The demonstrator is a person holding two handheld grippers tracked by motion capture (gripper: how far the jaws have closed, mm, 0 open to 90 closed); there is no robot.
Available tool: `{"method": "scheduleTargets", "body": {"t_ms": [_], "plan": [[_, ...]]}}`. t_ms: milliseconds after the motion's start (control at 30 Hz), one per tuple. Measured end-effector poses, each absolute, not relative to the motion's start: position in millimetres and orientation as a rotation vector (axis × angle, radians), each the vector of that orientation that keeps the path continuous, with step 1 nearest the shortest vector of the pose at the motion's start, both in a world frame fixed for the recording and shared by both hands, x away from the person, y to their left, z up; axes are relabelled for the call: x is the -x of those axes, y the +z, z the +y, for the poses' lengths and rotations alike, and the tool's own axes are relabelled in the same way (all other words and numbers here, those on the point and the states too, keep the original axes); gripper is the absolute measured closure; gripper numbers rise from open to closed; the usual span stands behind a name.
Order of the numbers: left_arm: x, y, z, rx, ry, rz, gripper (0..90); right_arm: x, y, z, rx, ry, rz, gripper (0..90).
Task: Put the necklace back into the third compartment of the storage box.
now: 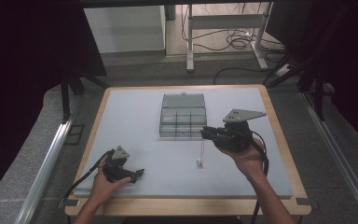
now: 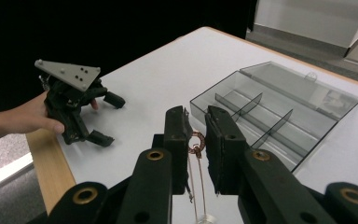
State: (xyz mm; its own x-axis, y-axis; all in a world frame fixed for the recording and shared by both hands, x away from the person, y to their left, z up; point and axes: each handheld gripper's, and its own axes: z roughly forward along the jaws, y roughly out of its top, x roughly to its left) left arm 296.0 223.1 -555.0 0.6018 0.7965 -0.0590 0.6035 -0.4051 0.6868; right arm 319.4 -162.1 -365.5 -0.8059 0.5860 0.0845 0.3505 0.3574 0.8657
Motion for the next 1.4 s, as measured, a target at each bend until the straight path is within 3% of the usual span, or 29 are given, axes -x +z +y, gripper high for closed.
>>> {"method": "scheduleTargets", "body": {"t_ms": [1400], "plan": [[-296, -555, 223, -2.15, 0.361, 1.101, 0.0, -347, -305, -169, -0.893, 1.463, 2.214, 77.7]]}}
